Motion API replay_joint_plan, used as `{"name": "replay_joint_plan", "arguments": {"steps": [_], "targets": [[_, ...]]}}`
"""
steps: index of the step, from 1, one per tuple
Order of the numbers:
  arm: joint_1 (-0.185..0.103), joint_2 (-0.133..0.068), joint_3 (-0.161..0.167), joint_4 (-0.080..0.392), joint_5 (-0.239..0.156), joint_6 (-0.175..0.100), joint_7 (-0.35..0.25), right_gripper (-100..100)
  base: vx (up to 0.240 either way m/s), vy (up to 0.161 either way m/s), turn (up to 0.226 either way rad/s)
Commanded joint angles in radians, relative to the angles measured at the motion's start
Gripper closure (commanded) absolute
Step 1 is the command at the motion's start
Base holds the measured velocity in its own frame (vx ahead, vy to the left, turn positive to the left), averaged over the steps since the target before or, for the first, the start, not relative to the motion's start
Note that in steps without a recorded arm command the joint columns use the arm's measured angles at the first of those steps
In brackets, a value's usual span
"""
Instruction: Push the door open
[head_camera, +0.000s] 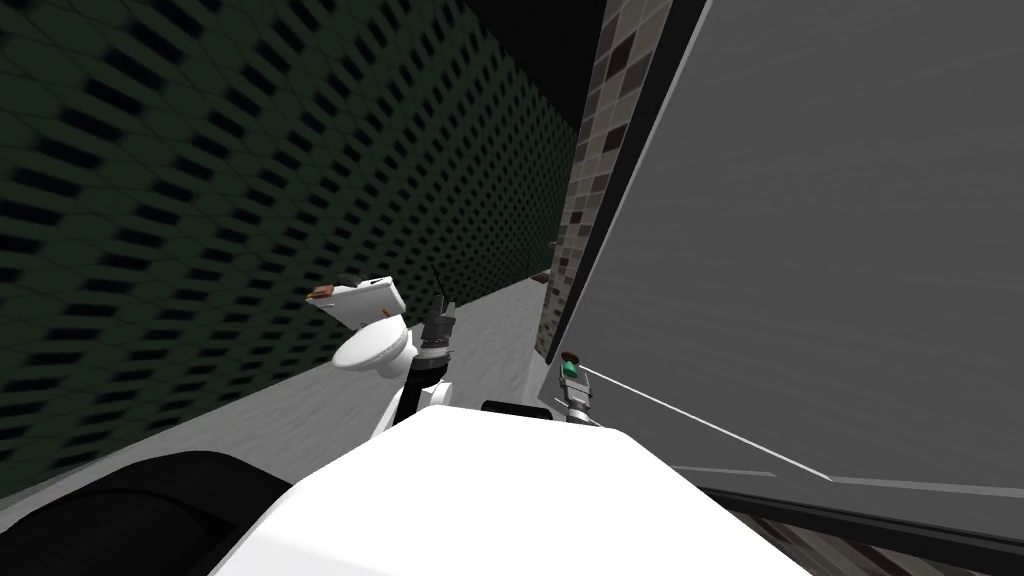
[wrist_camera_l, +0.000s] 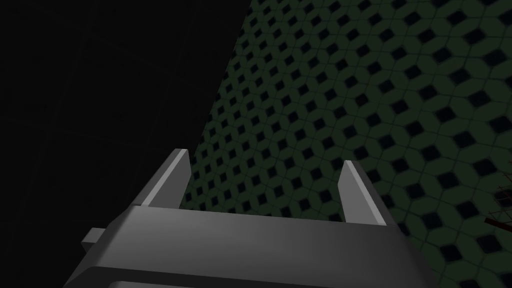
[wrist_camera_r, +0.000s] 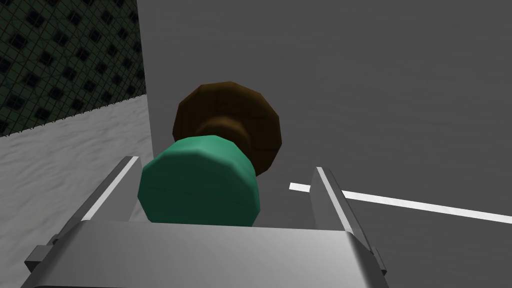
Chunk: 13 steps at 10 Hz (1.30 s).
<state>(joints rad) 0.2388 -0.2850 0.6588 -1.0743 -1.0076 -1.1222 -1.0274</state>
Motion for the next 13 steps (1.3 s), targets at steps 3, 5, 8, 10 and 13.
{"name": "replay_joint_plan", "arguments": {"steps": [3,5,8,10,13], "targets": [[-0.017,0.032,-0.051,0.026,0.03,0.012,0.004,100,-0.11,-0.056,0.103],[-0.027,0.054,-0.072,0.038,0.048,0.025,0.007,100,-0.11,-0.041,0.101],[-0.041,0.087,-0.103,0.055,0.076,0.045,0.012,100,-0.119,-0.044,0.104],[-0.05,0.109,-0.124,0.066,0.094,0.059,0.015,100,-0.12,-0.04,0.094],[-0.063,0.141,-0.153,0.082,0.12,0.078,0.02,100,-0.115,-0.038,0.095]]}}
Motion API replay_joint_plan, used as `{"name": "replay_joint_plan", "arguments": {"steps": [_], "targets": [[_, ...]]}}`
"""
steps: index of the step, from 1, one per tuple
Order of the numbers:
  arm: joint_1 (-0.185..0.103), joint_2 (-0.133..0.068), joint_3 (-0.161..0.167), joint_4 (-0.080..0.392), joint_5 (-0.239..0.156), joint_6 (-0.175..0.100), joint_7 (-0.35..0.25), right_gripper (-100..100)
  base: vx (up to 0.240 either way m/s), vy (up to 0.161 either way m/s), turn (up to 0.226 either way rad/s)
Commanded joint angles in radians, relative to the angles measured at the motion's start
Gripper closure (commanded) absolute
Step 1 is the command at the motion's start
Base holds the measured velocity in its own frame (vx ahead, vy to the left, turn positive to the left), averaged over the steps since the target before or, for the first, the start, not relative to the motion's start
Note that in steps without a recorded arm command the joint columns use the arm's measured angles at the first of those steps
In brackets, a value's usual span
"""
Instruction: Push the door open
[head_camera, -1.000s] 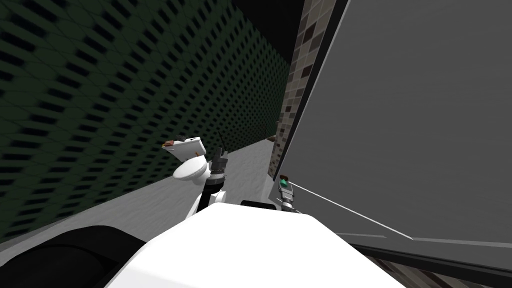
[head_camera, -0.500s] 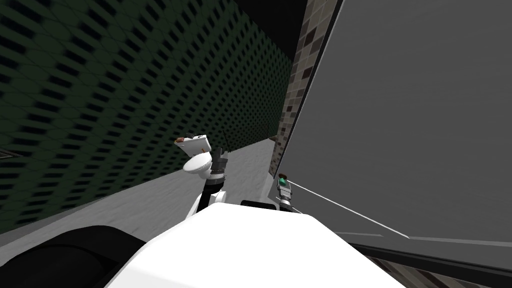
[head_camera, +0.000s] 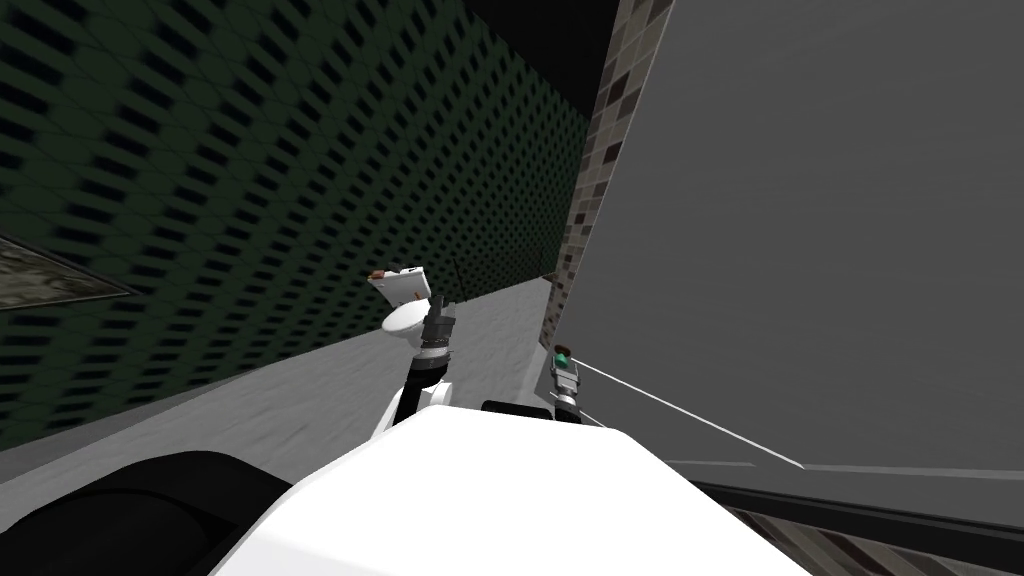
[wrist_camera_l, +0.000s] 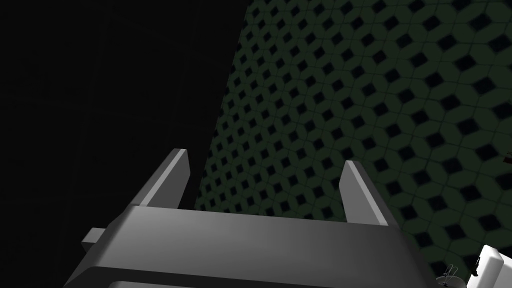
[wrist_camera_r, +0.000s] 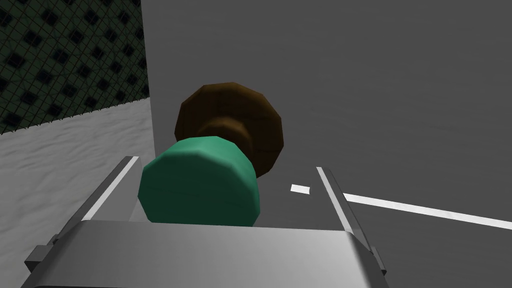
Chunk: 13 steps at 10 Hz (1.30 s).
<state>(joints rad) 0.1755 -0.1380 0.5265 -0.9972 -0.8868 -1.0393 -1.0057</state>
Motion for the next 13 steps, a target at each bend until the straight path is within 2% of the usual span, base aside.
{"name": "replay_joint_plan", "arguments": {"steps": [1,4,5,6,12,13], "targets": [[-0.004,0.005,-0.03,0.01,0.008,0.001,0.0,100,-0.135,-0.034,0.103],[-0.021,0.046,-0.067,0.03,0.04,0.024,0.006,100,-0.156,-0.023,0.115],[-0.029,0.065,-0.084,0.039,0.056,0.036,0.008,100,-0.149,-0.05,0.145],[-0.032,0.075,-0.092,0.044,0.063,0.041,0.01,100,-0.153,-0.025,0.108],[-0.068,0.173,-0.17,0.086,0.133,0.091,0.022,100,-0.207,-0.007,0.115],[-0.066,0.165,-0.16,0.082,0.127,0.091,0.022,100,-0.079,-0.002,0.042]]}}
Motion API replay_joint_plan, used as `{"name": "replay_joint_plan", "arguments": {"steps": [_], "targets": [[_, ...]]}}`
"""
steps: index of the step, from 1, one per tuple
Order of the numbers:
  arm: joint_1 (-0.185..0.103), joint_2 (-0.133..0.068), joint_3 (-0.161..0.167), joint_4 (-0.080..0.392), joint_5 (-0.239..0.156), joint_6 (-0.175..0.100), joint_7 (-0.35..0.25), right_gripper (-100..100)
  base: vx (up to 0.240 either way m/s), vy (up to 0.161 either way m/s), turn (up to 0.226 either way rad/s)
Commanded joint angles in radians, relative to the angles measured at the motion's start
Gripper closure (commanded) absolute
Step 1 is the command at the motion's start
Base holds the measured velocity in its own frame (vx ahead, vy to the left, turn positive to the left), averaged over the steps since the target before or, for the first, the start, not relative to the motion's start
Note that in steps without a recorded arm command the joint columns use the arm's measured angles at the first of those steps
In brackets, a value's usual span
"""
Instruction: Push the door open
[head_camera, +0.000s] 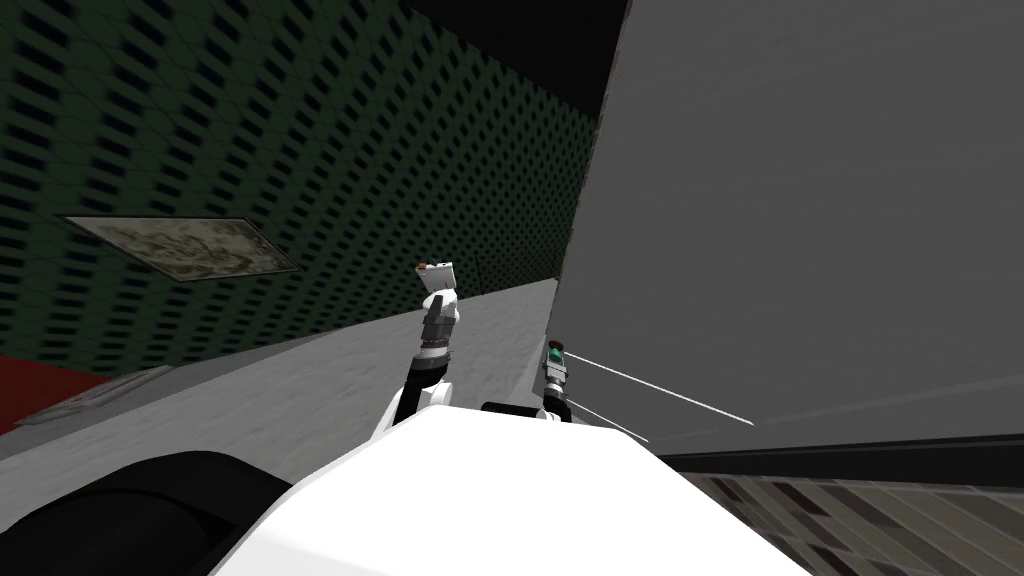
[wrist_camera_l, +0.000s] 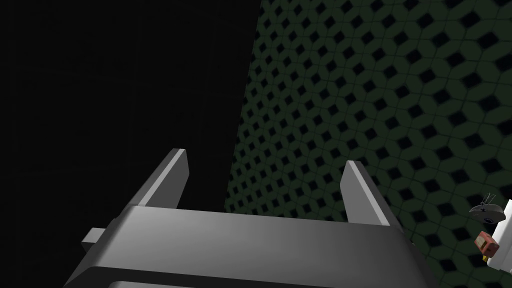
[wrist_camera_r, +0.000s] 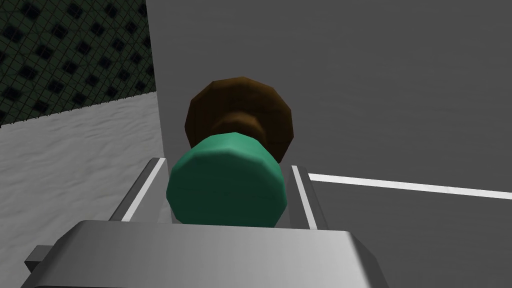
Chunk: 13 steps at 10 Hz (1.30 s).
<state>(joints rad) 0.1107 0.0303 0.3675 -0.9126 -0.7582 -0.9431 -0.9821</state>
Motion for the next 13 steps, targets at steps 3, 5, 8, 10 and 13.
{"name": "replay_joint_plan", "arguments": {"steps": [3,5,8,10,13], "targets": [[0.003,-0.047,0.026,-0.003,0.014,0.007,-0.007,100,-0.125,-0.026,0.062],[0.005,-0.055,0.04,-0.005,0.022,0.011,-0.011,100,-0.182,-0.026,0.049],[0.008,-0.041,0.068,-0.008,0.037,0.018,-0.019,100,-0.181,-0.037,0.044],[0.01,-0.013,0.083,-0.01,0.046,0.022,-0.023,100,-0.173,-0.057,0.031],[0.066,-0.046,0.08,-0.05,0.095,0.027,-0.058,100,-0.031,0.003,0.056]]}}
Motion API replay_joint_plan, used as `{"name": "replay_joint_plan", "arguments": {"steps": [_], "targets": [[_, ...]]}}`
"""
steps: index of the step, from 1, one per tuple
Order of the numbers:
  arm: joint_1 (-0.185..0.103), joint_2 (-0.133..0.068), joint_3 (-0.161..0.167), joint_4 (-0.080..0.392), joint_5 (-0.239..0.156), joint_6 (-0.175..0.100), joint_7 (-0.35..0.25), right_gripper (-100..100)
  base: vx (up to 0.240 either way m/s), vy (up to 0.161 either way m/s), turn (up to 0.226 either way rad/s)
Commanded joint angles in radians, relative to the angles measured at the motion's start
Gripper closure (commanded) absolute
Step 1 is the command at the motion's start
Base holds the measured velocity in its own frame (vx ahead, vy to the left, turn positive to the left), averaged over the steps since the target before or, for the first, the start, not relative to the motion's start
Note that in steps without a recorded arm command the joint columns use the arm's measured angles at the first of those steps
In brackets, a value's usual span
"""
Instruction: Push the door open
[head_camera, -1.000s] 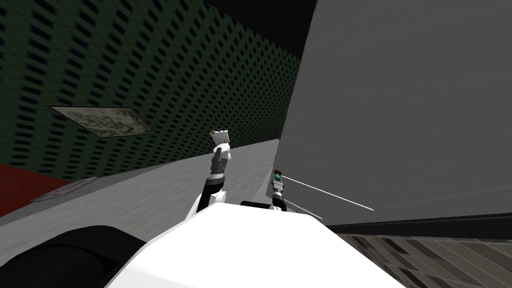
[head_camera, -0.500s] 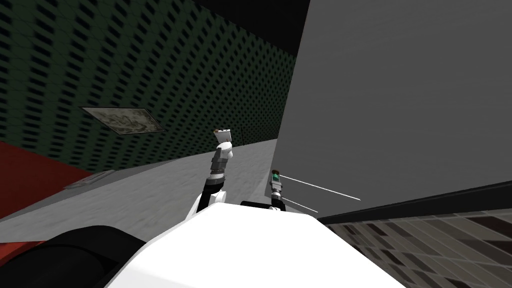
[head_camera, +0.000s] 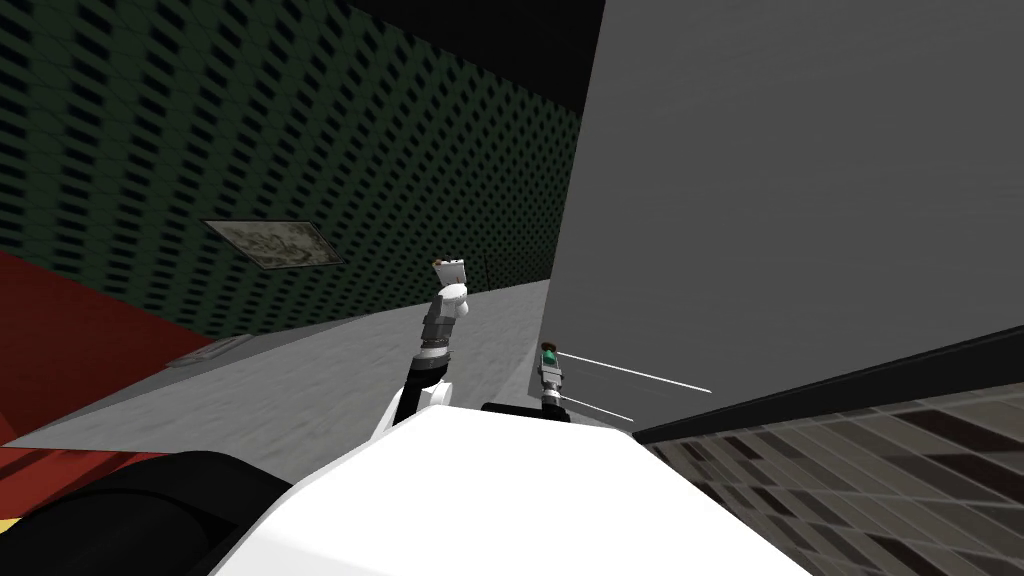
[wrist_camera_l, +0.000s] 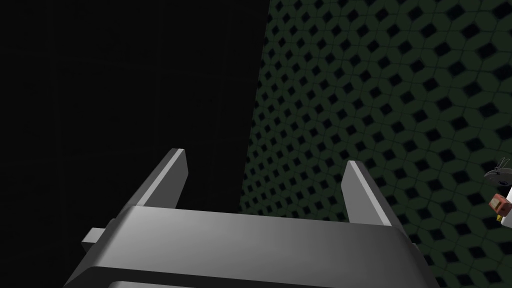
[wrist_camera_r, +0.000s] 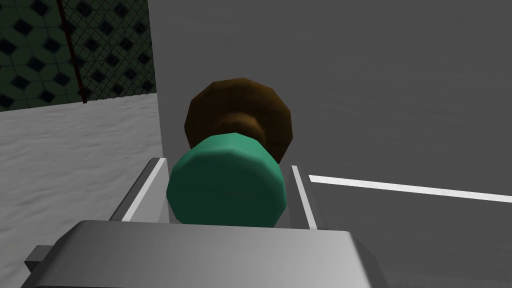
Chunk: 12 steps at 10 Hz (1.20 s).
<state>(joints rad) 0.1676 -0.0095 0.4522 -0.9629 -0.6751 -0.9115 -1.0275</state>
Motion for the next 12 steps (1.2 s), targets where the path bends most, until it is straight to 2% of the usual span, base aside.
{"name": "replay_joint_plan", "arguments": {"steps": [1,6,7,12], "targets": [[0.033,-0.016,-0.007,-0.015,0.035,-0.006,-0.029,100,0.004,0.019,0.045],[0.182,-0.058,-0.025,-0.114,0.18,-0.014,-0.137,100,-0.011,0.012,0.063],[0.186,-0.058,-0.025,-0.114,0.18,-0.014,-0.137,100,-0.029,0.003,0.021],[0.329,-0.077,-0.042,-0.207,0.316,-0.021,-0.238,100,-0.039,-0.004,0.053]]}}
